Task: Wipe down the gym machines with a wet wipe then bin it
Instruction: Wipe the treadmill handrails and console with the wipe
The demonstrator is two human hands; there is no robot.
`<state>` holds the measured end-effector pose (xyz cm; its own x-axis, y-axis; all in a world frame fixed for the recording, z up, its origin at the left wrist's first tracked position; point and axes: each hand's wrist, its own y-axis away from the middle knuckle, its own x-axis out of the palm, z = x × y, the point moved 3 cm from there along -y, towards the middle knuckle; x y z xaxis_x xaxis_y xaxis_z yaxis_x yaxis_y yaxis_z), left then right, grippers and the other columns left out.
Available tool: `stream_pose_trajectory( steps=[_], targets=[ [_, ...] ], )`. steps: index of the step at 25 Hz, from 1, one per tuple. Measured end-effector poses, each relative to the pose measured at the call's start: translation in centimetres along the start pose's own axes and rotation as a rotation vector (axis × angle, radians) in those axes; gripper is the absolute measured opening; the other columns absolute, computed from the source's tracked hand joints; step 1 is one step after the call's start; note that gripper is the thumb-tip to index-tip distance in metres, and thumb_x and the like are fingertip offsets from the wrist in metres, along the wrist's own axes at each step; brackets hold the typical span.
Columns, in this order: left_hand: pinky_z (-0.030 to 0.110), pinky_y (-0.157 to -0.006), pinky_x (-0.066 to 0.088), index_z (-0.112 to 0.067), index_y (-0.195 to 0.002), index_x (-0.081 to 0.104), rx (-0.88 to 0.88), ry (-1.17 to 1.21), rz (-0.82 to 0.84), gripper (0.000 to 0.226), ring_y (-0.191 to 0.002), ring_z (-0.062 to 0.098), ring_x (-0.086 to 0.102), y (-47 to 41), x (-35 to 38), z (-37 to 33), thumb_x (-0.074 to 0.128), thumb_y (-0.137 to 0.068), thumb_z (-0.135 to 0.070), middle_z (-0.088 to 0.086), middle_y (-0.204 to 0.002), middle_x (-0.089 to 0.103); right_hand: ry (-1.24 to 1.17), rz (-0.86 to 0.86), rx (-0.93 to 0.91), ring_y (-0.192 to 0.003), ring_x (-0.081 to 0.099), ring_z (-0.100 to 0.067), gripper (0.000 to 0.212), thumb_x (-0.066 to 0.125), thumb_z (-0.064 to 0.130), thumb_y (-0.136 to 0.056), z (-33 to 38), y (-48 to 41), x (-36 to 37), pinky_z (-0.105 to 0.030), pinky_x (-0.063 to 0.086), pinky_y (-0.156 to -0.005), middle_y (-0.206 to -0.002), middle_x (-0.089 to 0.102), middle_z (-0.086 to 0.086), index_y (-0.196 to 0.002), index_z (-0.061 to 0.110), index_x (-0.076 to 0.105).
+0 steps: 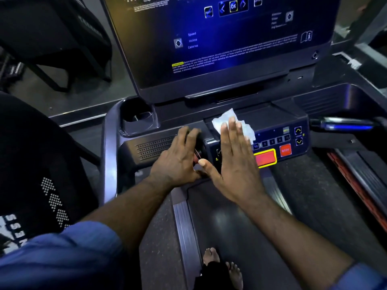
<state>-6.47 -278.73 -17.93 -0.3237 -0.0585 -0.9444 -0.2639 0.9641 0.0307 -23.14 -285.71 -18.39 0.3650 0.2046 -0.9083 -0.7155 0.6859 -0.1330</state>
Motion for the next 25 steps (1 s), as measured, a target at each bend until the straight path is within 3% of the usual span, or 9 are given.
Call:
stream_pose_trajectory(
  steps=[2,4,10,12,15,20,23,25],
  targets=[
    [0.055,-0.085,0.058,-0.04,-0.161,-0.001,0.013,-0.044,0.033,0.123,-0.147,0.031,0.03,-0.1,0.0,-0.1,0.083,-0.073,-0.06,-0.002,-0.169,-0.003,0.051,0.03,-0.023,-0.16,-0.018,-0.024,0.107,0.039,0.077,-0.098,-0.6,1.9,0.5,-0.051,0.006,-0.13,-0.172,-0.023,-0.007,-0.164,0.011,-0.012],
    [0.056,-0.089,0.058,-0.043,-0.162,-0.005,0.016,-0.082,0.059,0.127,-0.149,0.028,0.027,-0.3,-0.1,-0.3,0.082,-0.072,-0.067,-0.009,-0.171,-0.011,0.129,0.109,-0.023,-0.16,-0.017,-0.026,0.108,0.034,0.08,-0.097,-1.3,5.7,1.7,-0.054,0.014,-0.129,-0.172,-0.023,-0.009,-0.164,0.009,-0.012],
    [0.06,-0.088,0.057,-0.044,-0.162,-0.005,-0.007,-0.072,0.079,0.127,-0.148,0.027,0.032,-0.4,-0.3,-0.3,0.081,-0.072,-0.069,-0.013,-0.171,-0.007,0.067,0.034,-0.052,-0.16,-0.017,-0.027,0.11,0.033,0.082,-0.095,0.2,1.0,0.5,-0.048,0.0,-0.13,-0.171,-0.023,-0.011,-0.164,0.008,-0.012],
    [0.059,-0.09,0.057,-0.043,-0.162,-0.004,-0.003,-0.071,0.077,0.128,-0.148,0.027,0.033,-0.5,-0.1,-0.4,0.081,-0.07,-0.07,-0.013,-0.171,-0.004,0.118,0.067,-0.112,-0.16,-0.012,-0.027,0.111,0.033,0.083,-0.095,-0.5,3.4,1.7,-0.049,0.005,-0.131,-0.173,-0.017,-0.011,-0.165,0.007,-0.006],
    [0.059,-0.106,0.048,-0.038,-0.163,-0.002,0.02,-0.159,0.044,0.13,-0.149,0.029,0.028,-0.7,0.1,-0.3,0.078,-0.069,-0.075,-0.007,-0.172,0.002,0.223,0.131,-0.254,-0.161,-0.006,-0.023,0.11,0.031,0.086,-0.094,-3.0,6.8,2.2,-0.049,0.017,-0.126,-0.174,-0.011,-0.008,-0.166,0.009,0.001],
    [0.064,-0.113,0.033,-0.028,-0.163,0.014,0.017,-0.23,-0.027,0.128,-0.149,0.03,0.028,-0.7,0.1,0.0,0.069,-0.062,-0.085,-0.001,-0.168,0.022,0.061,0.034,-0.083,-0.159,-0.018,-0.024,0.111,0.03,0.086,-0.093,-0.5,0.8,0.2,-0.046,-0.002,-0.13,-0.172,-0.022,-0.008,-0.165,0.011,-0.011],
    [0.057,-0.114,0.033,-0.015,-0.146,0.04,0.102,-0.245,-0.061,0.124,-0.138,0.032,0.041,-2.0,-0.6,-0.5,0.068,-0.049,-0.086,0.006,-0.146,0.046,0.222,0.099,-0.385,-0.161,-0.007,-0.022,0.108,0.029,0.086,-0.094,-1.5,2.5,1.2,-0.046,0.008,-0.131,-0.174,-0.01,-0.005,-0.166,0.012,-0.001],
    [0.044,-0.106,0.042,-0.011,-0.128,0.047,0.156,-0.191,0.002,0.109,-0.116,0.027,0.049,-3.1,-1.5,-1.3,0.075,-0.045,-0.077,0.004,-0.123,0.045,0.268,0.133,-0.386,-0.162,0.002,-0.022,0.105,0.025,0.086,-0.095,-5.8,2.9,0.1,-0.044,0.009,-0.13,-0.174,-0.006,-0.004,-0.167,0.015,0.0]
  ],
)
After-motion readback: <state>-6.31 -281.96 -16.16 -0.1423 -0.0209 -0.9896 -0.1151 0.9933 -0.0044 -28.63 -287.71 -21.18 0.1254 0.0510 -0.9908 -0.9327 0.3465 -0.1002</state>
